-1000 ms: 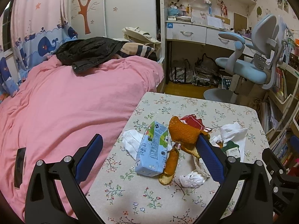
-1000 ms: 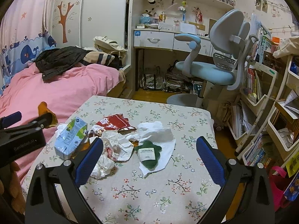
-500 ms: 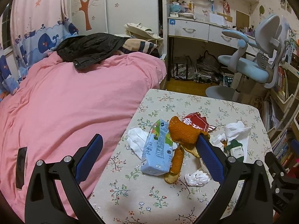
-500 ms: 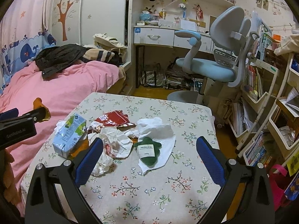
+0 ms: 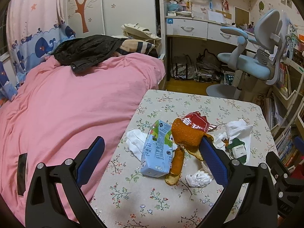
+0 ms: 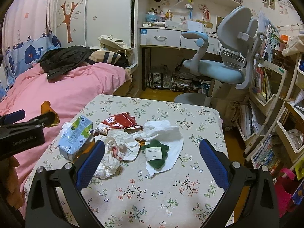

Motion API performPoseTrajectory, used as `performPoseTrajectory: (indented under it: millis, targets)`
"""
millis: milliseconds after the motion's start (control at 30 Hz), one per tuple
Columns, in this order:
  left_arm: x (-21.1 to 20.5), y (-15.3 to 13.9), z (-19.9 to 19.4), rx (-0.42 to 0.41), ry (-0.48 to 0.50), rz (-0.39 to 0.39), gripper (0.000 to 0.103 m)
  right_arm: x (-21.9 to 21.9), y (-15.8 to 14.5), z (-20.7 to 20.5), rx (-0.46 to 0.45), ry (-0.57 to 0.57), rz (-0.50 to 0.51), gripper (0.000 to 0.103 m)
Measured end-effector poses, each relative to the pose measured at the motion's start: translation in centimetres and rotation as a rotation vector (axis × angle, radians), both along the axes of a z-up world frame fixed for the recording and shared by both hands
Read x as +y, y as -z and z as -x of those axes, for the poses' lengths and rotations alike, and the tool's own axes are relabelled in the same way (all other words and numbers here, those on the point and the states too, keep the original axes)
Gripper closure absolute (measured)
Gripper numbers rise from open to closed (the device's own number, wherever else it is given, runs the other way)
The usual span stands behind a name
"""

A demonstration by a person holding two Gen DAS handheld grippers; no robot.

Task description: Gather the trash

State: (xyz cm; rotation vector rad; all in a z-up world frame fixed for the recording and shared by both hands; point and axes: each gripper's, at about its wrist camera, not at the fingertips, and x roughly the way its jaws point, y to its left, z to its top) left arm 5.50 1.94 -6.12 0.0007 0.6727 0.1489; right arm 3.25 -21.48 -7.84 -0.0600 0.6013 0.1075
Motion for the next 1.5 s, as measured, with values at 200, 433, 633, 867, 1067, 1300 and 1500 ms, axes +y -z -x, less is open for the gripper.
performPoseTrajectory:
  millis: [200, 433, 633, 867, 1067, 1300, 1500]
  targets:
    - [-0.1, 0.0, 0.0, 0.004, 0.01, -0.002, 0.007, 0.2, 0.0, 0.0, 0.0, -0.017, -0.001, 0.007]
    - [-0.2, -0.1, 0.1, 0.007, 0.023, -0.005, 0.007, 0.3, 0.2, -0.1, 0.009, -0.033, -0.009, 0.007]
    - [0.3, -0.2, -0.5, 0.024, 0.047, -0.003, 0.007, 0.7, 0.4, 0.0, 0.017, -0.069, -0.017, 0.007]
    - [3.3, -0.1, -2.0, 0.073, 0.042, -0.009, 0.007, 0.8, 0.9, -0.3, 0.048, -0.097, -0.045, 0.007]
    - [5.9, 0.2, -2.8, 0.094, -0.005, 0.023, 0.007, 1.2, 1.9, -0.9, 0.117, -0.141, -0.095, 0.007]
    - [7.8, 1.8, -4.1, 0.15, -0.035, 0.059, 0.007, 2.9, 4.7, -2.4, 0.252, -0.21, -0.148, 0.028]
    - [7.9, 3.1, -5.2, 0.174, -0.006, 0.128, 0.007, 4.8, 8.0, -3.6, 0.403, -0.267, -0.234, 0.048]
